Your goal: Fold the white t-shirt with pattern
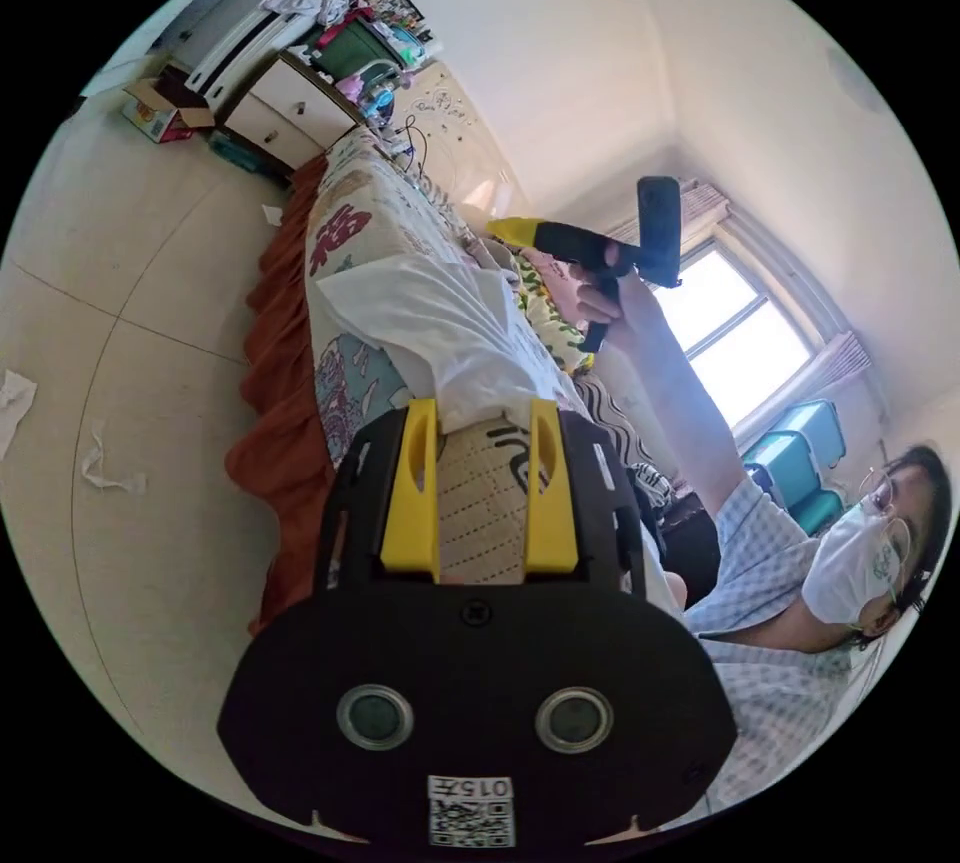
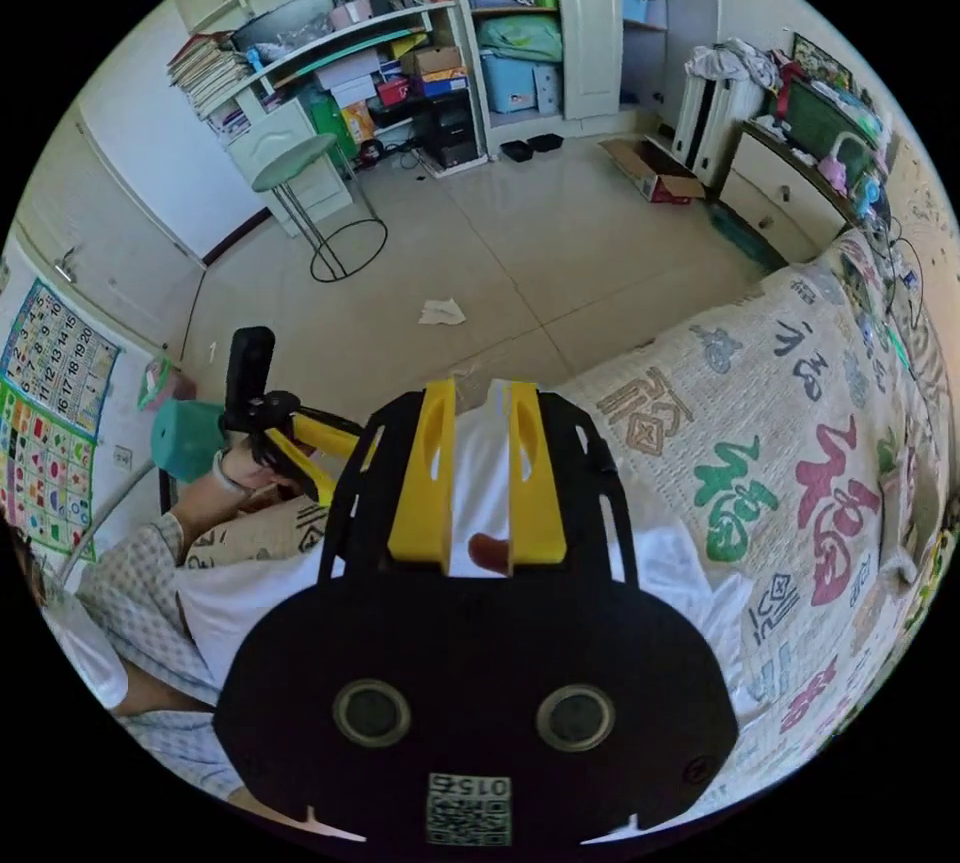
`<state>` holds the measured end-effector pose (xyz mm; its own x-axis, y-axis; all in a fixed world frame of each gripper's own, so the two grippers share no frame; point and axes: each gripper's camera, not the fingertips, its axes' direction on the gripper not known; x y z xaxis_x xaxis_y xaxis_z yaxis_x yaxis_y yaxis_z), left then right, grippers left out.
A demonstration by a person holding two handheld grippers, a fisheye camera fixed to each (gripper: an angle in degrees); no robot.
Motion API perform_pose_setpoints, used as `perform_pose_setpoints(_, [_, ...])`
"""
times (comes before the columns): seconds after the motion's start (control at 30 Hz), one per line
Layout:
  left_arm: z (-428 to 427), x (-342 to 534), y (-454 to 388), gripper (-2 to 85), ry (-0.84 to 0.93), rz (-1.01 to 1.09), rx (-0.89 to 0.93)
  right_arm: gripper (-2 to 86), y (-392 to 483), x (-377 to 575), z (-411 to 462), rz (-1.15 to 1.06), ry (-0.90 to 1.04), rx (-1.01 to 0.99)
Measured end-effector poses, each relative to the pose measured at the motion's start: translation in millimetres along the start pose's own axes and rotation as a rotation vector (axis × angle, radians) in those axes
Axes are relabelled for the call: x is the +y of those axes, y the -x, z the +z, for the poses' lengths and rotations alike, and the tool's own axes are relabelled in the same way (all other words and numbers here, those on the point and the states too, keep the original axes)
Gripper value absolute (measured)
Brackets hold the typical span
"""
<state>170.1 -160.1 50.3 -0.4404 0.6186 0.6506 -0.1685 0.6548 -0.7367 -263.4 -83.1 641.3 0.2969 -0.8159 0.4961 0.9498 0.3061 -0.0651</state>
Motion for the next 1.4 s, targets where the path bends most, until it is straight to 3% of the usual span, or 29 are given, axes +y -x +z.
perform_pose_setpoints(0.3, [-23,19,42,8.2,-0.071,-0.041,0.103,7.2,61,-63,210,-0.262,0.473,0.603])
perform_pose_setpoints(0.47, [-32,21,44,3.0,-0.098,-0.012,0.084,-0.5,57,-70,250,-0.231,0.502,0.591])
perform_pose_setpoints(0.93, [-64,24,-8,1.2,-0.158,0.207,-0.047,-0.4,26,-43,168,-0.070,0.052,0.355])
perform_pose_setpoints(1.03, [-65,29,1,5.3,-0.148,0.143,0.010,2.7,19,-42,181,-0.067,0.098,0.231])
perform_pose_setpoints(1.1, [-68,37,20,7.5,-0.194,0.066,0.140,7.8,25,-52,210,-0.095,0.139,0.136])
perform_pose_setpoints(1.23, [-63,42,15,10.4,-0.160,0.090,-0.009,10.7,37,-72,271,-0.126,0.332,0.258])
perform_pose_setpoints(1.4, [-46,33,29,11.7,-0.136,0.027,0.056,8.0,37,-79,325,-0.152,0.538,0.366])
